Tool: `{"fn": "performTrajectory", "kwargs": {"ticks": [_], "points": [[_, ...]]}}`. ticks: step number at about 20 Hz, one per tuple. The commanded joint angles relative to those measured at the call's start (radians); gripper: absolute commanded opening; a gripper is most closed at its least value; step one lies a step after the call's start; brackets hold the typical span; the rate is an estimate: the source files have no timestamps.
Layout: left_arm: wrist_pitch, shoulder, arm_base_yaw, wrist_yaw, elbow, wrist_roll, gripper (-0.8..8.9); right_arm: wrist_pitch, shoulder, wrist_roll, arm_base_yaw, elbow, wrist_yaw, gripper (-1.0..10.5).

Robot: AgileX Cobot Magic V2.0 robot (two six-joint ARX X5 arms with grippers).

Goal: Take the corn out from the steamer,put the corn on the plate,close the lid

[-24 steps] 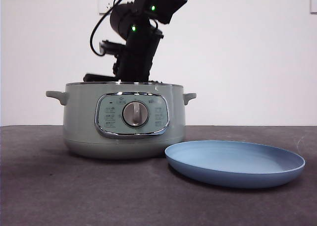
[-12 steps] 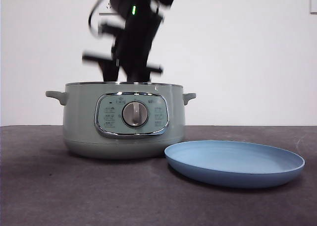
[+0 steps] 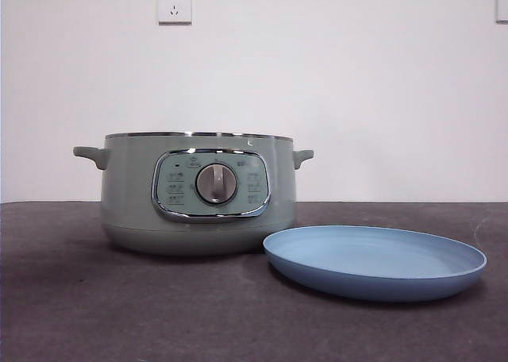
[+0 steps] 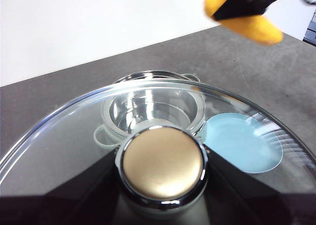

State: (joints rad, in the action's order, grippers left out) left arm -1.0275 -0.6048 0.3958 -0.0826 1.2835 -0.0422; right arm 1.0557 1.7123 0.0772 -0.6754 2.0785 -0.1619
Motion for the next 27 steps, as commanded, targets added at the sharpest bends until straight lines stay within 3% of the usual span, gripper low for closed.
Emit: {"fn": "performTrajectory", "kwargs": {"ticks": [1, 6, 8, 10, 14, 17, 27], "points": [[0.045, 0.009, 0.002, -0.003, 0.014, -0.011, -0.08, 0.007, -0.056, -0.011, 0.036, -0.093, -0.008, -0.1], [0.045, 0.009, 0.002, -0.005, 0.014, -0.011, -0.08, -0.233, -0.332, 0.048, 0.135, -0.571, 0.011, -0.1], [0.046, 0.009, 0.002, -0.005, 0.014, -0.011, -0.08, -0.355, -0.432, 0.081, 0.192, -0.787, 0.089, -0.1], [0.045, 0.009, 0.002, -0.005, 0.014, -0.01, -0.08, -0.457, -0.468, 0.124, 0.233, -0.951, 0.153, -0.1], [0.029, 0.009, 0.002, -0.004, 0.014, -0.01, -0.08, -0.703, -0.443, 0.224, 0.243, -1.194, 0.199, -0.1], [0.022, 0.009, 0.002, -0.004, 0.014, -0.01, -0.08, -0.85, -0.367, 0.297, 0.243, -1.287, 0.213, -0.1], [0.013, 0.009, 0.002, -0.003, 0.014, -0.01, -0.08, -1.026, -0.079, 0.345, 0.188, -1.296, 0.207, -0.1]]}}
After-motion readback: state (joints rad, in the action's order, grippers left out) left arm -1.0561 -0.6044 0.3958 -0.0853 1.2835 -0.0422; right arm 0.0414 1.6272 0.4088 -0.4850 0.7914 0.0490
